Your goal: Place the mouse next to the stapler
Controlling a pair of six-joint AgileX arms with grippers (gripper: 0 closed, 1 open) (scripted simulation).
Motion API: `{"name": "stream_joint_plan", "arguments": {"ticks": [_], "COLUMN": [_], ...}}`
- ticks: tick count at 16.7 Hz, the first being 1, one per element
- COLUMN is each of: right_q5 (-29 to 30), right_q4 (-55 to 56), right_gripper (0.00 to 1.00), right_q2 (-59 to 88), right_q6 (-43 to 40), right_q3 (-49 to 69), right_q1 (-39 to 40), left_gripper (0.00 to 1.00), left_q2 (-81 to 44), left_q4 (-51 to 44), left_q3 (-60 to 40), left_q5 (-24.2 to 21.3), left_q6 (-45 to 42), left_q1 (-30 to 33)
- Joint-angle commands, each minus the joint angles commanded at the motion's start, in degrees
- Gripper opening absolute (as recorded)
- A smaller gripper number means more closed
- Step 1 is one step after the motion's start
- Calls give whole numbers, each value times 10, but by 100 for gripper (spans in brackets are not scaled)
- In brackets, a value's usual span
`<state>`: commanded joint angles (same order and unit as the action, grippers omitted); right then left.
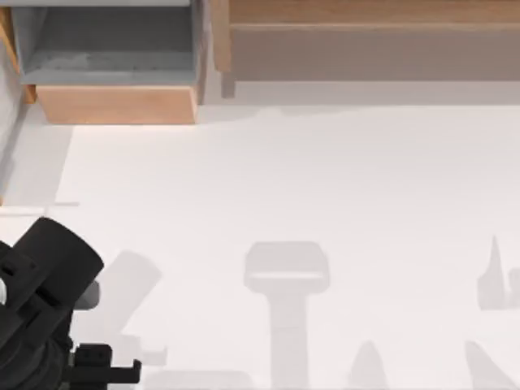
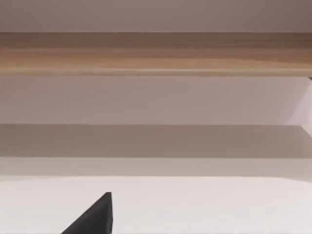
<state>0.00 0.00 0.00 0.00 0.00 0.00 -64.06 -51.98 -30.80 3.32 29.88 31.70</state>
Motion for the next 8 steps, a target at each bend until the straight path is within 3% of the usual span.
{"name": "stream_joint_plan", "arguments": {"ticks": [8], "right_q5": [0], "right_q4": [0], "right_gripper": [100], "right_q2": [0], "right_q6": [0], "right_q3": [0], "right_q1": [0], "left_gripper": [0], "left_q2": [4], "left_q4": [9], "left_q3": [-4], "left_q5": [1], "left_q6": [0], "left_q1": [0]}}
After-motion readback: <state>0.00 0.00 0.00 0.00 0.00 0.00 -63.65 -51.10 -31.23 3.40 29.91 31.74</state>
